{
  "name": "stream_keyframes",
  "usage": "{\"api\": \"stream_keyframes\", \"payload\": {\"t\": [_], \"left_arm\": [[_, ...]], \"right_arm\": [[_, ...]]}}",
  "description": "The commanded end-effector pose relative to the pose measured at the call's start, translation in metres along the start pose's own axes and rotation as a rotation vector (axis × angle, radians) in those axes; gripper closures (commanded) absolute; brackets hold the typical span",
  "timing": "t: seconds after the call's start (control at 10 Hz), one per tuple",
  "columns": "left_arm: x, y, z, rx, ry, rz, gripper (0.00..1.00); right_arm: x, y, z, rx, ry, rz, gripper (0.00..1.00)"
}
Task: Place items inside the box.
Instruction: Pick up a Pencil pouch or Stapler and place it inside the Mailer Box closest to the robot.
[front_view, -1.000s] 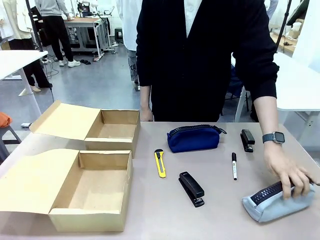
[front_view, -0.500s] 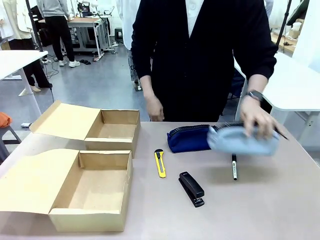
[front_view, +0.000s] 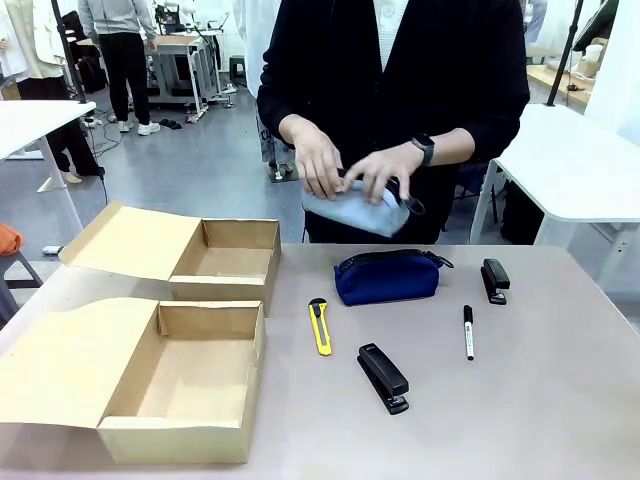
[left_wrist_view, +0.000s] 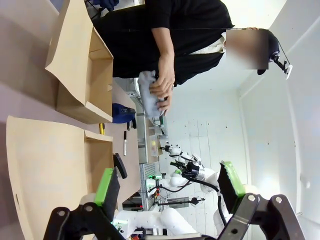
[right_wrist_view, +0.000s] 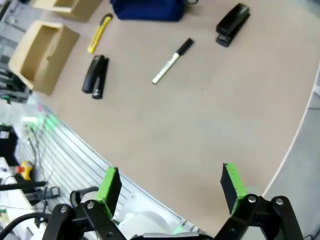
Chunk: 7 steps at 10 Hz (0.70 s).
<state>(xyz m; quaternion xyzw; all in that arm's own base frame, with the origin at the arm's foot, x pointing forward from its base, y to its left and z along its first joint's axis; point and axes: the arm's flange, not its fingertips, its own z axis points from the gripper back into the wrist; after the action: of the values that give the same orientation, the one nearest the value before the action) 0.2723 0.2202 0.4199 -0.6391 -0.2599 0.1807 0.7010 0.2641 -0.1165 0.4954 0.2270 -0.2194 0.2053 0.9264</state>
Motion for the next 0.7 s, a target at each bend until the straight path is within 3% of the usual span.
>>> {"api": "stream_keyframes", "payload": {"t": [0.0, 0.3, 0.6], "left_arm": [[-0.002, -0.001, 0.001, -0.010, 0.006, -0.024, 0.00], [-0.002, -0.001, 0.001, -0.010, 0.006, -0.024, 0.00], [-0.002, -0.001, 0.001, -0.010, 0.006, -0.024, 0.00]], "right_arm": [[-0.028, -0.016, 0.015, 0.085, -0.074, -0.017, 0.00], [0.041, 0.013, -0.034, -0.094, 0.100, 0.018, 0.00], [0.149, 0.013, -0.133, -0.227, 0.259, -0.010, 0.00]]}}
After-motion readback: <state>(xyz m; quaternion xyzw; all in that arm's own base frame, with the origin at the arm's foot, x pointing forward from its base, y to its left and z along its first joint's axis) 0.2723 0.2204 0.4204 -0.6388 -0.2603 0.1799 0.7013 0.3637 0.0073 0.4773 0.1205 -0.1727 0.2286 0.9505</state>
